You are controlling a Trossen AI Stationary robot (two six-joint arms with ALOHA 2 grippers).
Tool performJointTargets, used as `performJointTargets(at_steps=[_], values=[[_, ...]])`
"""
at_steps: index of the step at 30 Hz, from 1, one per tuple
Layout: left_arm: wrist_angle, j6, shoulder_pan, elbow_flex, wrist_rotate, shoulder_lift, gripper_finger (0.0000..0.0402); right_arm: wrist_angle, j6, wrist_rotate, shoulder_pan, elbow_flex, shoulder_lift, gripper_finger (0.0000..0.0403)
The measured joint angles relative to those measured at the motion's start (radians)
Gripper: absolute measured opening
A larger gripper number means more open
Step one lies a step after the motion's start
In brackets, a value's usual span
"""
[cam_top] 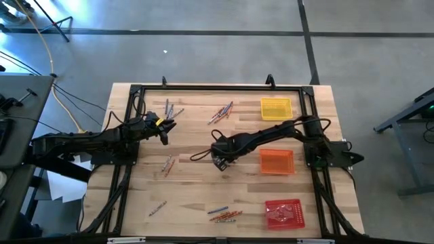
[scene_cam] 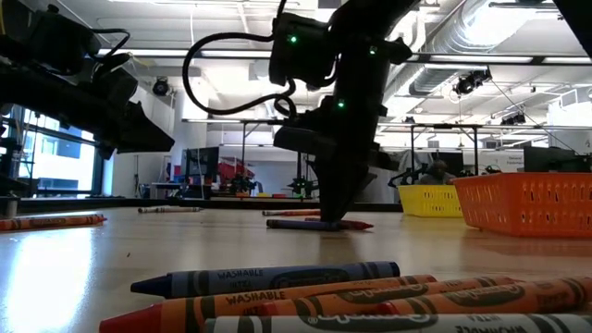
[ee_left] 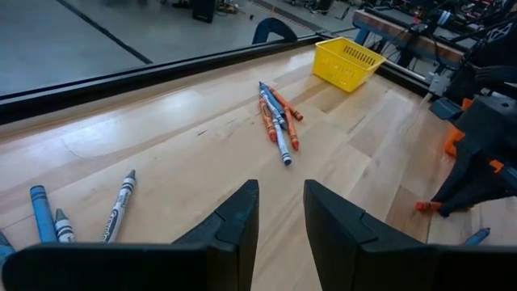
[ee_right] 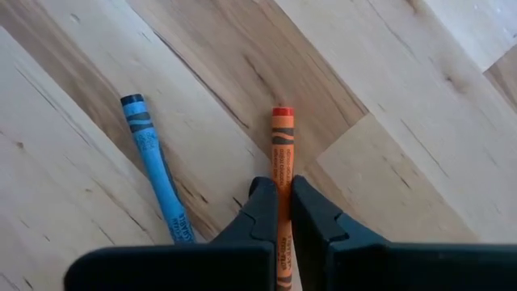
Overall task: Sort crayons
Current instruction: Put the orange crayon into the yellow bin
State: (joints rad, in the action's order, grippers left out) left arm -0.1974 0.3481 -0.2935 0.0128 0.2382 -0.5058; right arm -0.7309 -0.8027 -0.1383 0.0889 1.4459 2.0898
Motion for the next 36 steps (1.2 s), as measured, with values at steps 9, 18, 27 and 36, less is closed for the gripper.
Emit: performJointTargets(at_steps=[9, 18, 27, 36], values=[[0.020, 0.000, 0.000, 0.000, 0.000, 0.000, 0.0087, -0.195, 0.072, -0.024, 0.001, 0.148, 0.003, 0.0003], [0.027, 0.000, 0.000, 0.000, 0.000, 0.000, 0.0087, -0.557, 0.111, -0.225, -0.002, 0.369, 0.001, 0.0003], [0.029, 0.010, 0.000, 0.000, 0.000, 0.000, 0.0087, -0.842, 0.113, -0.362, -0.025, 0.556, -0.004, 0.0003], [0.037, 0.009, 0.000, -0.001, 0.000, 0.000, 0.0087, -0.840, 0.151, -0.444, -0.070, 0.569, -0.161, 0.0003]])
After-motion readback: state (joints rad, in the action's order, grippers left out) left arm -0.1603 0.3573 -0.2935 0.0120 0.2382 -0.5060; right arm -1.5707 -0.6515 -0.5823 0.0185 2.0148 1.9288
